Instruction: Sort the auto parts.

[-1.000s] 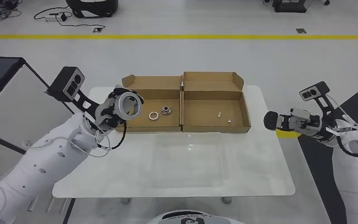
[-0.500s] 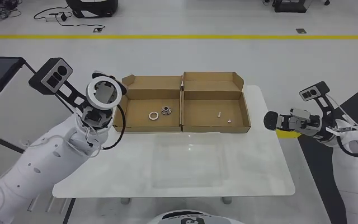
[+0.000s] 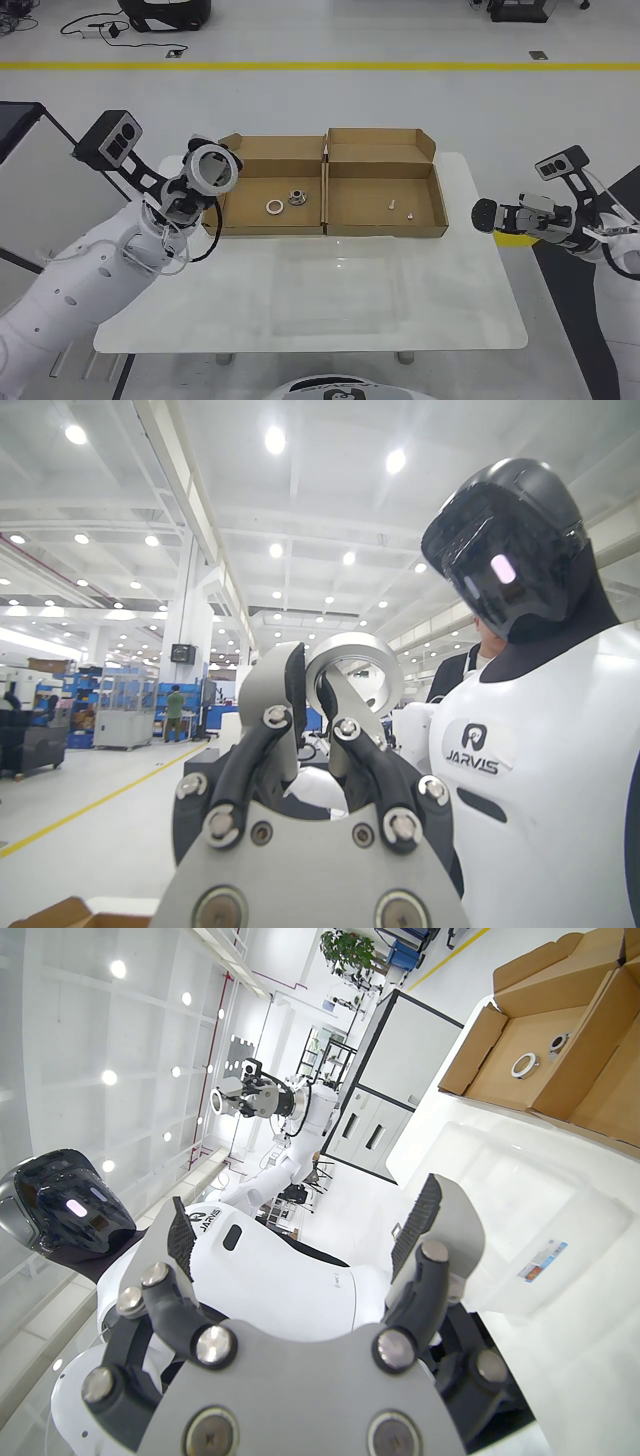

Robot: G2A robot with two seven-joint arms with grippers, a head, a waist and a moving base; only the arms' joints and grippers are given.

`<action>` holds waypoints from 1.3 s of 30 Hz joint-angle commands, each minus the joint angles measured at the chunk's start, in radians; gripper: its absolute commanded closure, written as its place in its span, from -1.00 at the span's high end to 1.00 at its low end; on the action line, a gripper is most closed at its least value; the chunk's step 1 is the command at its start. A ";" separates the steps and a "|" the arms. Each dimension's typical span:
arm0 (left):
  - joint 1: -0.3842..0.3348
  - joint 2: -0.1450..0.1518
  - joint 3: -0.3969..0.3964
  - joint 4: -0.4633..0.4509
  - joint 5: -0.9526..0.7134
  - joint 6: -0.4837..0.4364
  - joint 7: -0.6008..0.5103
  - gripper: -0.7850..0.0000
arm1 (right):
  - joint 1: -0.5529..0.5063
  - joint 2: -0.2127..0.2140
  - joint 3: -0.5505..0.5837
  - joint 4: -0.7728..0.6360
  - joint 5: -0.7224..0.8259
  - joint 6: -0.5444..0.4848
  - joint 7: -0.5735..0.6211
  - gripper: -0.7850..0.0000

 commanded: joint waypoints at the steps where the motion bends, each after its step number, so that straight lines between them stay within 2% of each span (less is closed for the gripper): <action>1: 0.002 0.002 0.003 0.024 0.002 0.000 -0.029 -1.00 | 0.000 0.000 0.000 0.000 0.000 0.000 0.000 1.00; 5: -0.004 0.001 0.000 0.075 -0.008 0.000 -0.103 -1.00 | 0.000 0.000 0.000 0.000 0.000 0.000 0.000 1.00; 10: -0.051 -0.018 -0.002 0.118 -0.055 0.005 -0.232 -1.00 | 0.000 0.000 0.000 0.000 0.000 0.000 0.000 1.00; 16: -0.170 -0.065 0.024 0.157 -0.128 0.124 -0.465 -1.00 | 0.000 0.000 0.000 0.000 0.000 0.000 0.000 1.00; 21: -0.271 -0.113 0.068 0.231 -0.157 0.225 -0.655 -1.00 | 0.000 0.000 0.000 0.000 0.000 0.000 0.000 1.00; 28: -0.359 -0.176 0.130 0.336 -0.073 0.327 -0.855 -1.00 | 0.000 0.000 0.000 0.000 0.000 0.000 0.000 1.00; 39: -0.405 -0.240 0.196 0.454 0.108 0.474 -1.094 -1.00 | 0.000 0.000 0.000 0.000 0.000 0.000 0.000 1.00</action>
